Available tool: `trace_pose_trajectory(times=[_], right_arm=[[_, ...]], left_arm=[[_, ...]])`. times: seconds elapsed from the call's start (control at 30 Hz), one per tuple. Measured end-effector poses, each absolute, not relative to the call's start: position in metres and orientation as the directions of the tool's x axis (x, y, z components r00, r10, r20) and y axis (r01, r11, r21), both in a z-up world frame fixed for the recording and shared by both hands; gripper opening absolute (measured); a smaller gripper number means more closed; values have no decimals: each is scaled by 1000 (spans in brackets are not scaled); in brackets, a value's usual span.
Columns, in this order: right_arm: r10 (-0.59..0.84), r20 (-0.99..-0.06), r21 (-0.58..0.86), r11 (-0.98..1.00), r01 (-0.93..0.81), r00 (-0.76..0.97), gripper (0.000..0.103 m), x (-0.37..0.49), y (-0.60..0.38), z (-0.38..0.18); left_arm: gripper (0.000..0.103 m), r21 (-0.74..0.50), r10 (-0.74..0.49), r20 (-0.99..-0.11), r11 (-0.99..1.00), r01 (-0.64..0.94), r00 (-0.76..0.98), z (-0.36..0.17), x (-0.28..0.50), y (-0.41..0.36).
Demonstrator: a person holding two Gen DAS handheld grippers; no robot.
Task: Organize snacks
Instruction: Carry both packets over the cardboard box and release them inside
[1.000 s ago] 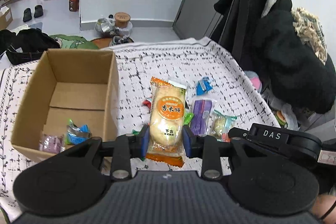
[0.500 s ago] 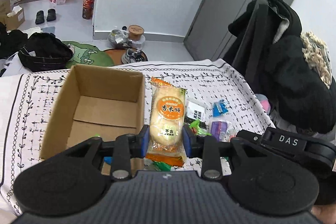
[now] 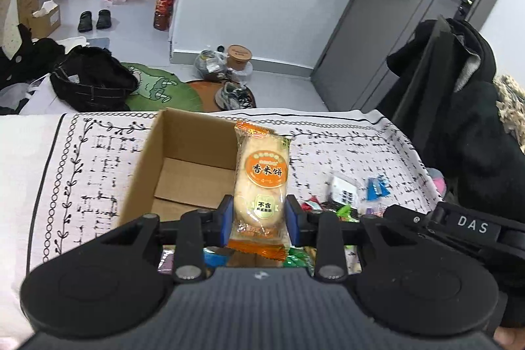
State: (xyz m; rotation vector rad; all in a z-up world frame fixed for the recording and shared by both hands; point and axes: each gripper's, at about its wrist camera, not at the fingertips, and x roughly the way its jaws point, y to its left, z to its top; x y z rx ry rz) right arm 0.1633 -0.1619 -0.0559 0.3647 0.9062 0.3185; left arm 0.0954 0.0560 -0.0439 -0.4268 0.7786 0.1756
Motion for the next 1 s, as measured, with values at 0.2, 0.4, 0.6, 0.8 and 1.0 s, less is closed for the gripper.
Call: trace_pose_trajectory(times=[0.2,0.4,0.6,0.8,1.0], right_arm=[[432,-708,435,890,-137,558,45,166,-138,-62],[444,-715,431,888,-160,540,45,170,-115,-68],[458,-718,436,883,-175,524,45,173,-93,-73],[494,-701,461,864,-202,514,46,177,-75,-72],[527,-673,479,845,-237,518,61,179,-73,-63]], left_arm=[[32,-310,5,-724,891,-331,690,-55,97,74],[32,-308,8,-741,884,-351,671,-69,100,88],[34,-278,28,-768,885,-373,640,-79,104,99],[39,-293,21,-768,877,-381,640,-80,103,105],[53,-293,19,-765,880,-375,643,-77,103,105]])
